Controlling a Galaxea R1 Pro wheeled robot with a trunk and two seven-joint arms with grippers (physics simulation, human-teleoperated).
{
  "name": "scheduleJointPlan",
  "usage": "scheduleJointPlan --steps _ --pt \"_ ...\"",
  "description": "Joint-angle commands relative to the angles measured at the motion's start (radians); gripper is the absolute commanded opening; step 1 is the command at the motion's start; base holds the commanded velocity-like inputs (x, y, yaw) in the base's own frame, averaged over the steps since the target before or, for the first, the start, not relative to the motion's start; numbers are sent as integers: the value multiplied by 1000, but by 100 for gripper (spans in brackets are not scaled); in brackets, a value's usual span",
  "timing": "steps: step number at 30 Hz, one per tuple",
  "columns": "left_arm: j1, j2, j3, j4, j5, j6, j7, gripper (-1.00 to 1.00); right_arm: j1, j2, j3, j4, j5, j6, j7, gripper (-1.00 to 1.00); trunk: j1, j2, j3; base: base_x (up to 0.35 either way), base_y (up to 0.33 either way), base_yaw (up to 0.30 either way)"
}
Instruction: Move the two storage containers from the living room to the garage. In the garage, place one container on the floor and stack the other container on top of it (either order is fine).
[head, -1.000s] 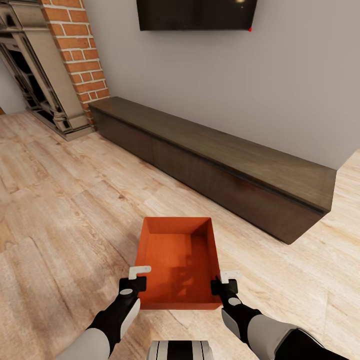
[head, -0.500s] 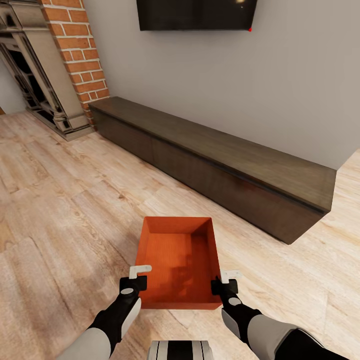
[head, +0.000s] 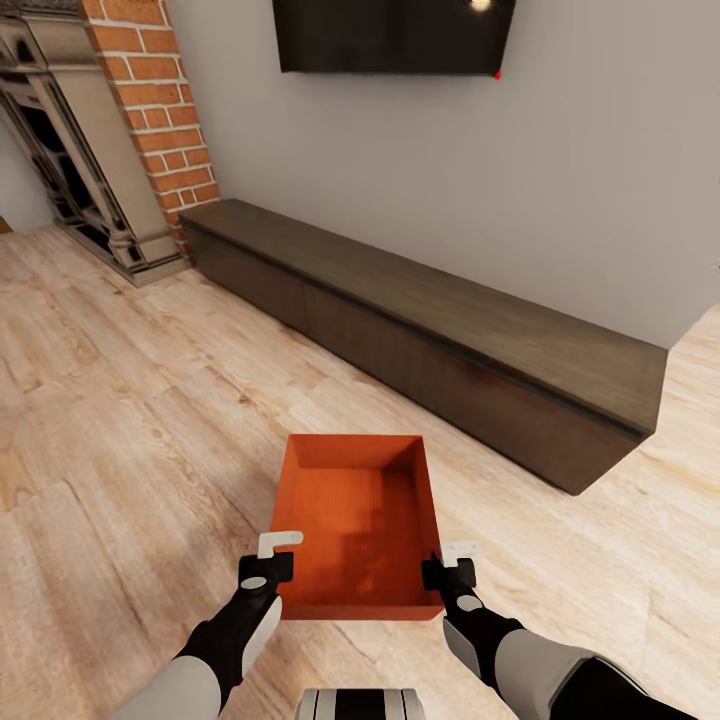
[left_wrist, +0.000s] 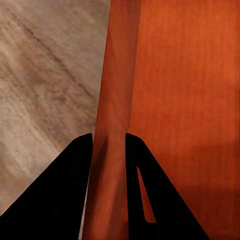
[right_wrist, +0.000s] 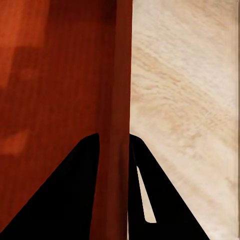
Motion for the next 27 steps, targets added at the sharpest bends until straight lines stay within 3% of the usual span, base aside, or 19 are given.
scheduleJointPlan --steps 1,27 --pt "0 1 -6 -1 2 8 15 -100 -1 0 -10 1 -19 -7 -5 -100 -4 7 3 0 0 0" --pt "0 3 -5 -9 2 6 16 -100 -1 0 -10 1 -19 -7 -5 -100 -104 189 84 0 0 0"
